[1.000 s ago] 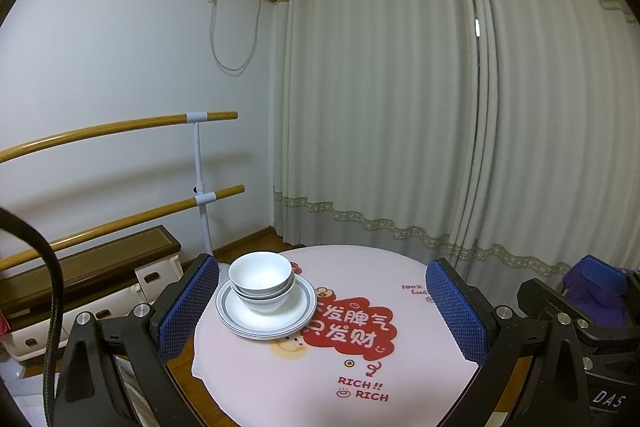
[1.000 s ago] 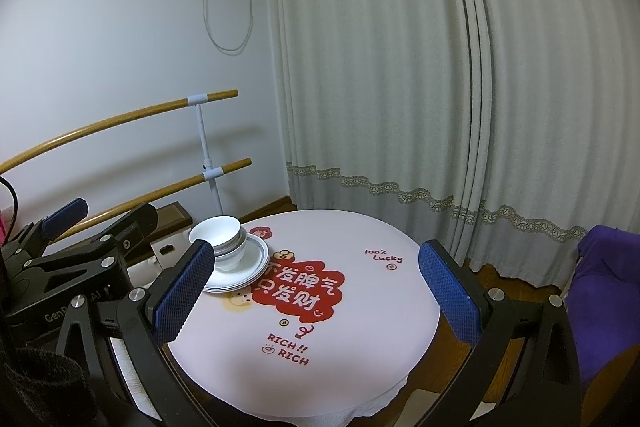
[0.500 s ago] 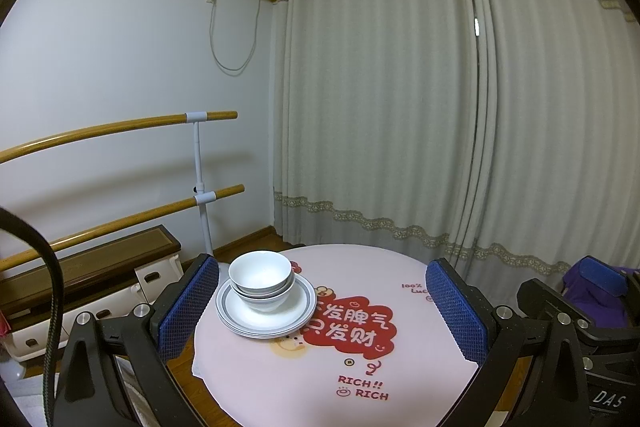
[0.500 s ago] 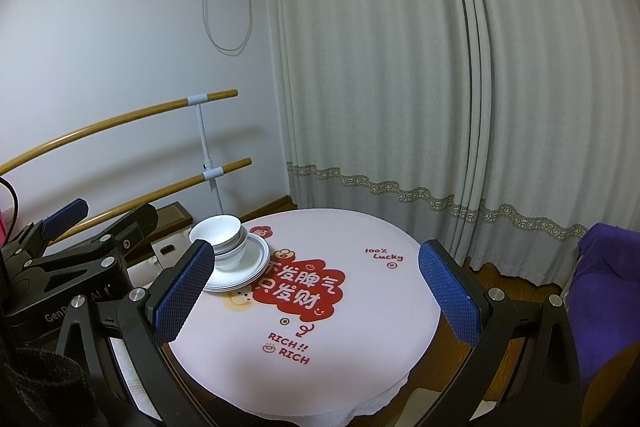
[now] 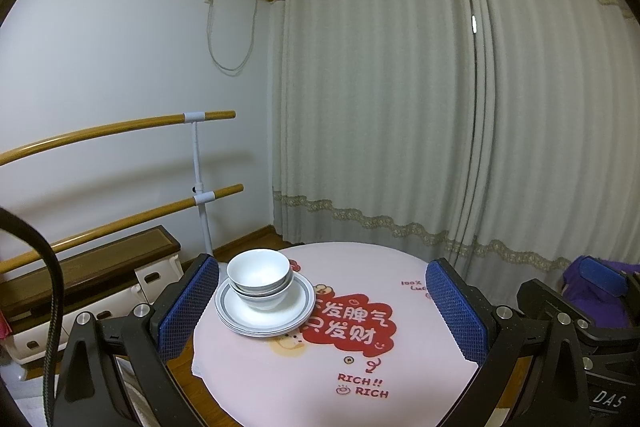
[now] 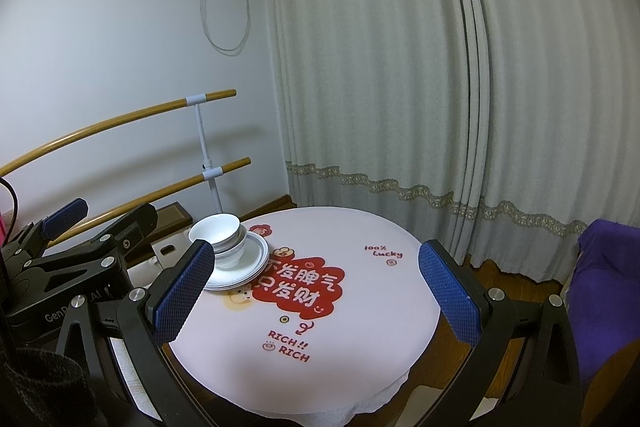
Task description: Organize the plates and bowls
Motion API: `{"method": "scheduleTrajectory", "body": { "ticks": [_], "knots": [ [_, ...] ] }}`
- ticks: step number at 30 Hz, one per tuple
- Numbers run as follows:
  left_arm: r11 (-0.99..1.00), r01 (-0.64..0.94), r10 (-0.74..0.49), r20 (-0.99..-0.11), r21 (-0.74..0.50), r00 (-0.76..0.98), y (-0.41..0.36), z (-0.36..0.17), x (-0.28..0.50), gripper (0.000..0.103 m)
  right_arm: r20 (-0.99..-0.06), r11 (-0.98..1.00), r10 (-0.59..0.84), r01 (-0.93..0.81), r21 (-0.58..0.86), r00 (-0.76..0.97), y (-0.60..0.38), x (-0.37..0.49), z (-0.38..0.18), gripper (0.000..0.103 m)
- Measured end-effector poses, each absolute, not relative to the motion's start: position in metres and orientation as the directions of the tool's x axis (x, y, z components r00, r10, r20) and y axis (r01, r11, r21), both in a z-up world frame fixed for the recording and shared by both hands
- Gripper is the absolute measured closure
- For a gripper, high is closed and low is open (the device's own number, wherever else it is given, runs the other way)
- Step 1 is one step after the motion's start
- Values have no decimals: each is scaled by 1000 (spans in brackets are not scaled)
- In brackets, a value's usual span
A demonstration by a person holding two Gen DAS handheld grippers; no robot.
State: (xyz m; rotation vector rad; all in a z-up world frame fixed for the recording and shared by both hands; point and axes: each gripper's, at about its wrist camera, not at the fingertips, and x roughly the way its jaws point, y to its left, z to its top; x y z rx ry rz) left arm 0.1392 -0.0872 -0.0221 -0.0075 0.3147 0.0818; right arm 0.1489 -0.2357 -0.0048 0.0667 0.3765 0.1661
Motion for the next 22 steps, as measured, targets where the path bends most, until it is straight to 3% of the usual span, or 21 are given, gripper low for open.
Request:
{"method": "scheduleTrajectory", "body": {
  "ticks": [22],
  "knots": [
    [998, -44, 54, -314, 40, 948, -107, -20, 125, 1, -366, 987, 133, -88, 137, 921, -247, 133, -17, 0]
  ]
}}
